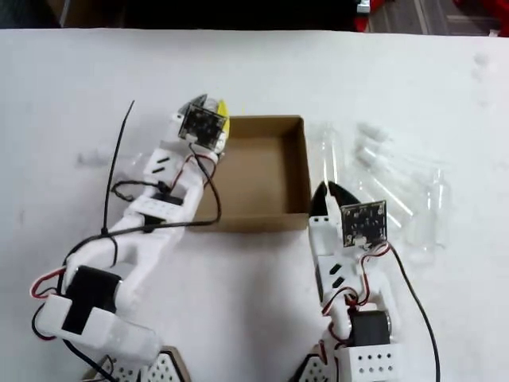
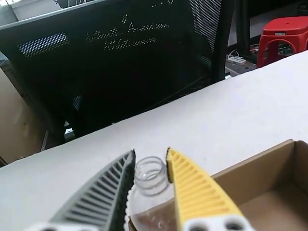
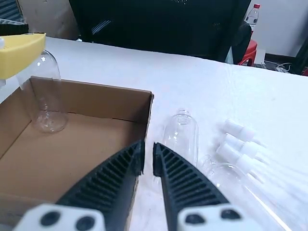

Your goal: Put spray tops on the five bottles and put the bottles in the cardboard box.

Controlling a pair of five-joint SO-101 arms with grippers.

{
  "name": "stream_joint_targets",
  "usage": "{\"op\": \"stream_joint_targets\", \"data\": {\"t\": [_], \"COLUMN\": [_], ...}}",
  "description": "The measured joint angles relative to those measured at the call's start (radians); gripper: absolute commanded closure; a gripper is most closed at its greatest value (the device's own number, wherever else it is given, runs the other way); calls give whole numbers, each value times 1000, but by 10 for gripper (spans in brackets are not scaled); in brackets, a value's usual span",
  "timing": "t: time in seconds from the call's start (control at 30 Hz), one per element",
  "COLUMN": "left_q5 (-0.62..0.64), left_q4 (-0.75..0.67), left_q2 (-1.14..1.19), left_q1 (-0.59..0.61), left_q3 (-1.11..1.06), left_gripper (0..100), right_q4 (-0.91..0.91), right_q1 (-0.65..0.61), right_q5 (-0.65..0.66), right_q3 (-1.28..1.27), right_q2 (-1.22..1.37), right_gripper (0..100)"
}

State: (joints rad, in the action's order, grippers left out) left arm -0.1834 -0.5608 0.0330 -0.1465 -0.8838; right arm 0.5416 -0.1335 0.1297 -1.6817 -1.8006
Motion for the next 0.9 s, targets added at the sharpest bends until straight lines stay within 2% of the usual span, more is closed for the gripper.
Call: {"op": "stream_joint_targets", "data": {"t": [0.1,0.57,0.7,0.9], "left_q5": [2,0,3,100], "left_q4": [0,44,172,488], "left_q2": [0,-40,-203,-522], "left_q1": [2,12,14,28], "left_q3": [2,0,0,40], "left_gripper": [845,847,845,845], "right_q4": [0,0,0,0], "right_q1": [0,0,0,0], "right_q5": [0,0,0,0], "right_q3": [0,0,0,0], "right_q2": [0,0,0,0], "right_gripper": [981,981,981,981]}}
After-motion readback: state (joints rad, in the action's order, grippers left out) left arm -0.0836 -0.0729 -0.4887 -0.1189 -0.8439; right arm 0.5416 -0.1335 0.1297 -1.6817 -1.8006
